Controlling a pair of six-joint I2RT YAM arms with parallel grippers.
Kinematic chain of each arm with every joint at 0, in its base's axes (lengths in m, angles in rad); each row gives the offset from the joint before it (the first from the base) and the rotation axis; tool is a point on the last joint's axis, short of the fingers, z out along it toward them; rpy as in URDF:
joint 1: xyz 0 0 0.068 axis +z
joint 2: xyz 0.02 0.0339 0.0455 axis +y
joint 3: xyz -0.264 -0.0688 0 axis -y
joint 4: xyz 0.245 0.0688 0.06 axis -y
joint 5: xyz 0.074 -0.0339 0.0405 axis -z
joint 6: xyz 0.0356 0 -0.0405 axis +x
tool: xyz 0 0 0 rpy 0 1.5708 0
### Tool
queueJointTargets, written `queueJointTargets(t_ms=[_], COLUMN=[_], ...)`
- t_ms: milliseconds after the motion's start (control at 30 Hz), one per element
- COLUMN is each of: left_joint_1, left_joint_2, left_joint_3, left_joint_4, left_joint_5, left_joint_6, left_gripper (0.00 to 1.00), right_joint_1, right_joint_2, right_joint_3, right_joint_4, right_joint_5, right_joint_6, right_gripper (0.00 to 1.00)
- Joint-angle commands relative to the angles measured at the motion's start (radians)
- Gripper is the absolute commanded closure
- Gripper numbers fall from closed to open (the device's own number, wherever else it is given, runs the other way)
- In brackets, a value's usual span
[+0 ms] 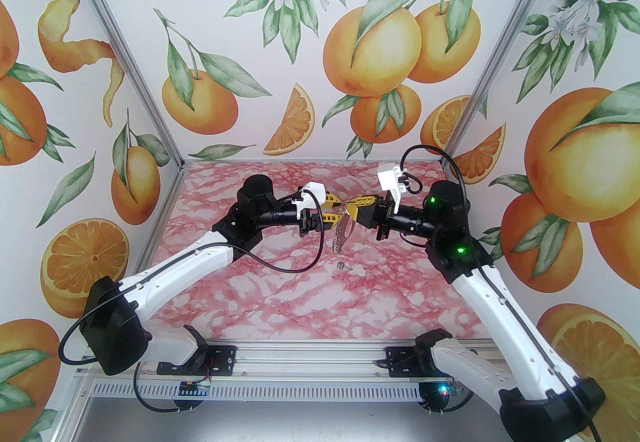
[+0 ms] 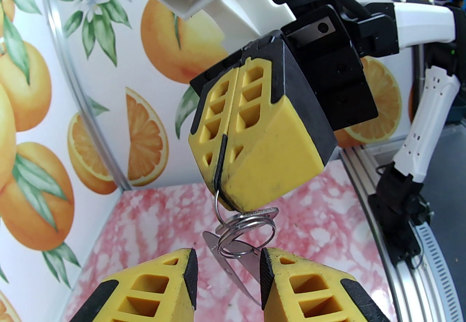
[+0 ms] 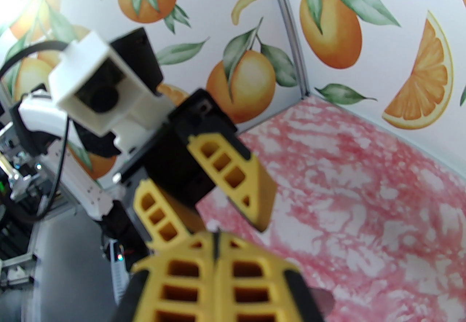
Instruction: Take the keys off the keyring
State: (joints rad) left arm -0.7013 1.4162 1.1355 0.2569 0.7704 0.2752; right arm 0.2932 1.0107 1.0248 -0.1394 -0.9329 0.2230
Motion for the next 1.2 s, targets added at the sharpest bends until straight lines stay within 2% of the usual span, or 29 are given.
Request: queueJointTargets(t_ms=[0,600,767,900,1167], left_joint_1=[-0.006,-0.012,-0.012,-0.01,-0.004], left_joint_2=[0.01,0.039,0.048,0.049,0.026], left_joint_3=[0.051,0.058,0.071,0.071,0.071], left_joint_4=[0.021,-0.007,-0.008,-0.002,-0.003], left_joint_5=[0.025,0.038,0.045,0.029,0.008], left_joint_6=[-0.006,0.001,-0.002,-0.008,-0.021], left_gripper=[0.69,0.82,0.88,0.99,1.0], right_joint_1=[-0.006,-0.006,-0.005,-0.006,-0.005], right_joint_2=[0.011,-0.014,-0.006,-0.018,-0.034], right_joint_3=[0.035,0.032,0.025,0.015,0.02], right_joint_4=[0.016,0.069,0.074,0.104,0.11], right_joint_5=[-0.02,-0.002,-0.009,0.001,0.011], right_joint_6=[-0.015,0.003,0.007,0.02,0.023], right_gripper=[1.0,1.0,1.0,1.0,1.0])
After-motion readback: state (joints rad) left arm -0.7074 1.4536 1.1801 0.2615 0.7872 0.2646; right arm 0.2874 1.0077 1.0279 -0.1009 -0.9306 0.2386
